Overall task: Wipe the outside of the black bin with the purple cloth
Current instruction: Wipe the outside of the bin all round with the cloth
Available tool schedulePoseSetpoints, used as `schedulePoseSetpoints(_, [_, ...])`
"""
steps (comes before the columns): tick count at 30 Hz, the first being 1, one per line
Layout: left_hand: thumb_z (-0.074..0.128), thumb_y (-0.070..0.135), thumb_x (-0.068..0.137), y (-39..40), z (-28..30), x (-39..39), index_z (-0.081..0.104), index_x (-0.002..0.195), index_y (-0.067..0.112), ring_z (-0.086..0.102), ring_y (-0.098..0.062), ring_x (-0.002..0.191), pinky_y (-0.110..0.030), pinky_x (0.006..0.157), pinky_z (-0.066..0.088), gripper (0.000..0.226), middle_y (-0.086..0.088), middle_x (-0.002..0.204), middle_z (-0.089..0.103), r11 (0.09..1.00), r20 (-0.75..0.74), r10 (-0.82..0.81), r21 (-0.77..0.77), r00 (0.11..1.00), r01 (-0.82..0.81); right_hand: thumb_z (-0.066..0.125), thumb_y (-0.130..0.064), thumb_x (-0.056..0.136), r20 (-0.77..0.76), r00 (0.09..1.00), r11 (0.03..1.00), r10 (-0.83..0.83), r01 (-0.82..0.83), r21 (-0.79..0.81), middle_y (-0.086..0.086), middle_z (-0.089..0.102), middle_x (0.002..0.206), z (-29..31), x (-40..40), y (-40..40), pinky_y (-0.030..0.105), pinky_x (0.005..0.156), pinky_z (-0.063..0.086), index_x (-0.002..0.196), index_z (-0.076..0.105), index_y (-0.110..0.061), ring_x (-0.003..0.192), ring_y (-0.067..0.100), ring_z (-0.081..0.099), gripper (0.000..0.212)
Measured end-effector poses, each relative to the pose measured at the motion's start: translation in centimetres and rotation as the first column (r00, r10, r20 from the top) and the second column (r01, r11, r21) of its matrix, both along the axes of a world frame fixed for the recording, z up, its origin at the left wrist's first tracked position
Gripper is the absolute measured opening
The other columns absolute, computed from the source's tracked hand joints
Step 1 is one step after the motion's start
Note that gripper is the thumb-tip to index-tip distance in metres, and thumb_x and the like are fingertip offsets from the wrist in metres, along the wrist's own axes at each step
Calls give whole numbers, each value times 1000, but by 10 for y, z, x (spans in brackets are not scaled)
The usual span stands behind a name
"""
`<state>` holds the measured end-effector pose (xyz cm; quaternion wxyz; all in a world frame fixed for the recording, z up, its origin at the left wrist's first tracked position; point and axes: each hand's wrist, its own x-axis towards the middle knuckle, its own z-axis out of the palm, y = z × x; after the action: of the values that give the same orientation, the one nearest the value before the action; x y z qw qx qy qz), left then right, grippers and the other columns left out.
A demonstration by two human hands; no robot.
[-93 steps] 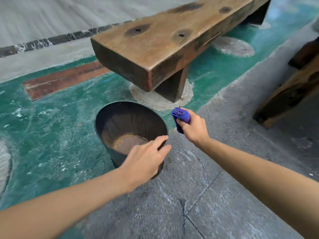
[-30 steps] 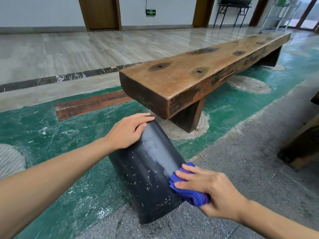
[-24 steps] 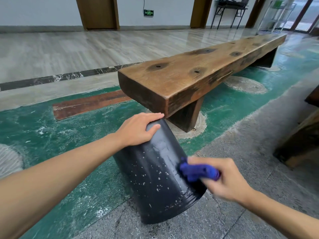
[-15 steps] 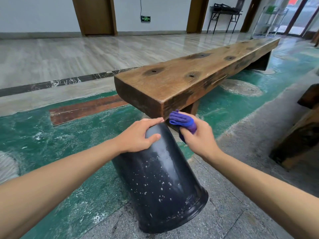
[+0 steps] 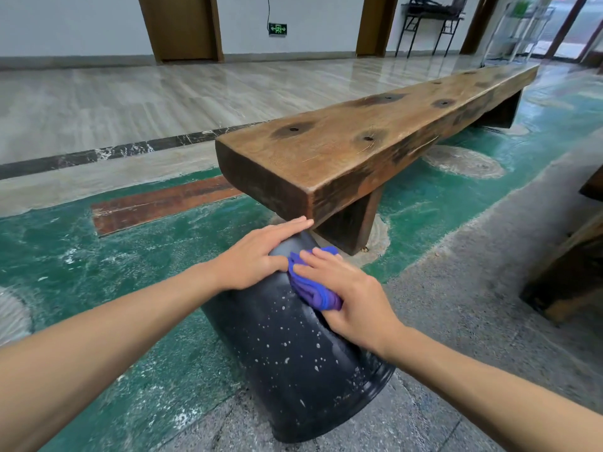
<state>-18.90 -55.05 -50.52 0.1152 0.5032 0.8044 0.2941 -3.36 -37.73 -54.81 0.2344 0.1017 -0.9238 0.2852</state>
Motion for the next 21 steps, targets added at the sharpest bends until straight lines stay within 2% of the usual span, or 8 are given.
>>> schedulePoseSetpoints(4, [56,28,78,6,2,-6,39,152,26,27,-9,149,-28,120,20,77,7,163,26,999,14,9,-36,1000,-9,73,-3,66,50,996,981,75,-83,175,-9,58,147,-7,22,11,42,118,39,132,68,-28,143,13,47,71])
schedulePoseSetpoints(8, [55,35,82,5,-2,-11,38,152,33,29,-8,148,-22,115,21,73,10,164,24,998,7,28,-55,1000,-28,68,-12,65,147,977,945,153,-188,268,-16,57,147,-18,56,20,36,119,38,131,68,-34,144,7,44,69])
schedulePoseSetpoints(12, [52,38,82,0,-6,-13,37,152,38,31,-12,148,-33,118,25,71,13,165,21,994,35,90,-67,995,-87,66,-17,66,266,943,914,199,-277,298,-20,61,140,-29,92,31,37,111,48,123,73,-36,140,2,47,60])
schedulePoseSetpoints(14, [52,38,82,0,-6,-11,38,151,40,32,-13,148,-37,118,26,70,14,165,19,993,46,105,-66,993,-101,65,-18,66,277,938,903,208,-293,314,-22,65,134,-33,105,36,35,106,51,118,75,-36,136,-2,50,56])
schedulePoseSetpoints(17, [53,35,82,4,-4,-3,38,151,41,32,-11,147,-31,111,27,71,17,165,17,995,57,81,-58,995,-77,67,-9,64,161,978,971,136,-163,173,-18,69,130,-26,104,42,32,103,53,119,76,-30,128,-2,58,59])
schedulePoseSetpoints(19, [54,32,82,8,-2,3,36,152,40,31,-8,146,-26,107,25,73,17,165,17,998,61,50,-48,997,-47,62,-2,69,55,998,999,21,-20,-34,-15,70,128,-14,88,44,31,105,52,121,75,-28,124,1,63,59])
schedulePoseSetpoints(21, [55,26,86,12,-1,8,31,155,37,27,-7,148,-24,112,22,74,15,165,17,999,46,12,-38,999,-10,62,7,75,-2,992,966,-123,119,-230,-15,71,126,1,65,47,30,107,50,120,74,-28,121,2,65,58])
